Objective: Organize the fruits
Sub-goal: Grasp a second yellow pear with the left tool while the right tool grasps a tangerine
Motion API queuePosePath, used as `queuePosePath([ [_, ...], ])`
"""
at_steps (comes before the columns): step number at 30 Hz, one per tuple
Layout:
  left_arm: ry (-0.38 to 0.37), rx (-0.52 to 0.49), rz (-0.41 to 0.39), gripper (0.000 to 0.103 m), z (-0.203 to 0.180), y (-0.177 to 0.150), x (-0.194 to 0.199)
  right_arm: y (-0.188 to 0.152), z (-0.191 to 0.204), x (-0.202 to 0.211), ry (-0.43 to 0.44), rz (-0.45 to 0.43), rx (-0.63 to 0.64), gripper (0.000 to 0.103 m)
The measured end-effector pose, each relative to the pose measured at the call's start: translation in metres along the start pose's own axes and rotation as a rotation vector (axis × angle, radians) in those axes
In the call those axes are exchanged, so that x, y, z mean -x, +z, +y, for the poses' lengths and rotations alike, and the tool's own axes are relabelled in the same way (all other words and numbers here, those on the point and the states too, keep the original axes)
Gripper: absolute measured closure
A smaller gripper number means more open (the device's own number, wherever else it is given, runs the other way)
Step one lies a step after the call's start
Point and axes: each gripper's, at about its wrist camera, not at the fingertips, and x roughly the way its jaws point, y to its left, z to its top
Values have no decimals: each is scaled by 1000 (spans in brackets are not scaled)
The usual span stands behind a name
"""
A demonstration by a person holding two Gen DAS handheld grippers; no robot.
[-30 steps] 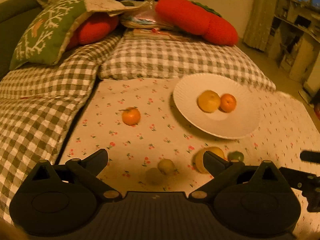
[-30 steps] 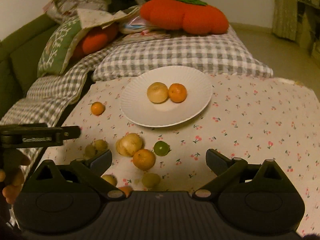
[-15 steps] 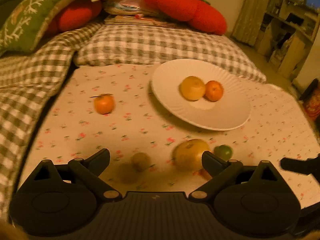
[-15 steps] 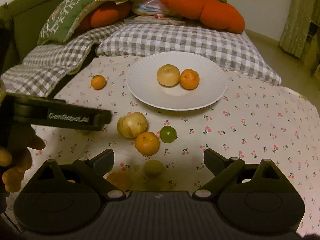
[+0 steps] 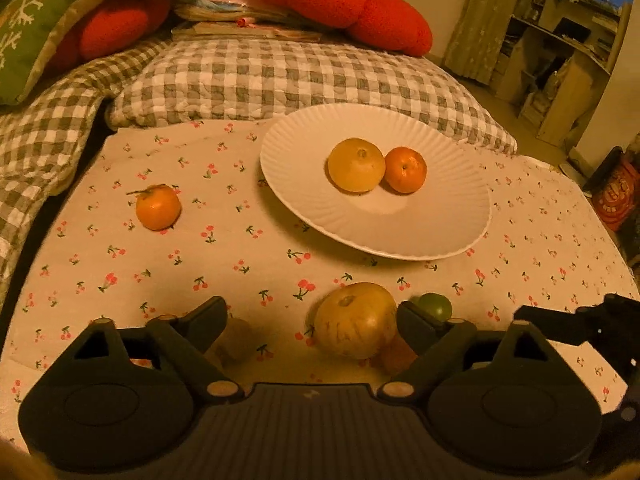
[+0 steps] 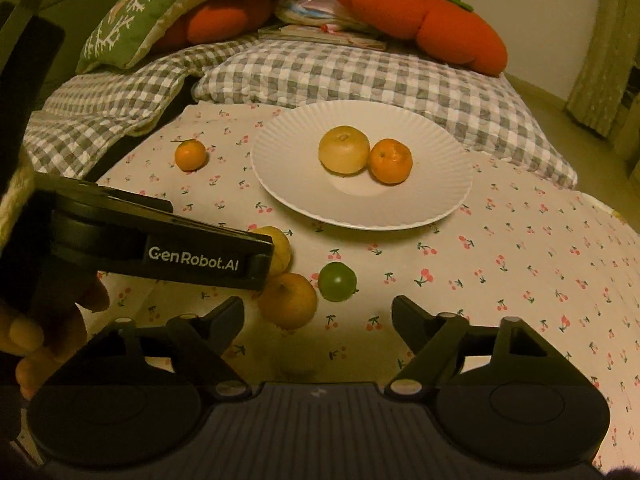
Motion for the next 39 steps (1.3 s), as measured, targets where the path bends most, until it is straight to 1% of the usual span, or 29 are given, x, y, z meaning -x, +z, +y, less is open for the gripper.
queuePosePath([
  [2,-17,6,10,25,0,-1,-4,1,-2,-4,1,-9,-9,32],
  [5,-34,3,15,30,-3,-1,-6,1,-1,-11,6,-2,-10,33],
  [7,-41,-7,21,34,-5,-1,-8,-1,3,-15,15,4,4,33],
  [11,-55,-8,24,39,-7,-3,-13,-2,12,-20,12,0,49,38],
  [12,-61,-4,24,42,-7,-3,-13,-2,13,-22,10,1,57,39],
  [13,-70,-1,24,46,-7,-3,-13,-3,15,-25,8,6,65,42],
  [16,-88,1,24,54,-8,-3,-13,-5,18,-32,4,23,84,52],
  [18,-97,0,22,57,-8,-3,-13,-6,19,-34,3,27,95,58],
  [19,-101,2,22,57,-8,-3,-14,-5,19,-34,7,25,96,65],
  [20,-104,4,21,57,-8,-3,-14,-4,19,-33,12,24,94,69],
  [24,-114,9,20,57,-6,-2,-14,-5,21,-32,7,28,97,70],
  [30,-120,16,34,48,-4,-2,-16,-4,21,-31,5,58,93,71],
  [34,-116,11,41,47,-5,-4,-18,-4,20,-28,-3,81,93,71],
  [39,-120,16,46,45,-5,-5,-19,-1,10,-23,-9,96,50,71],
])
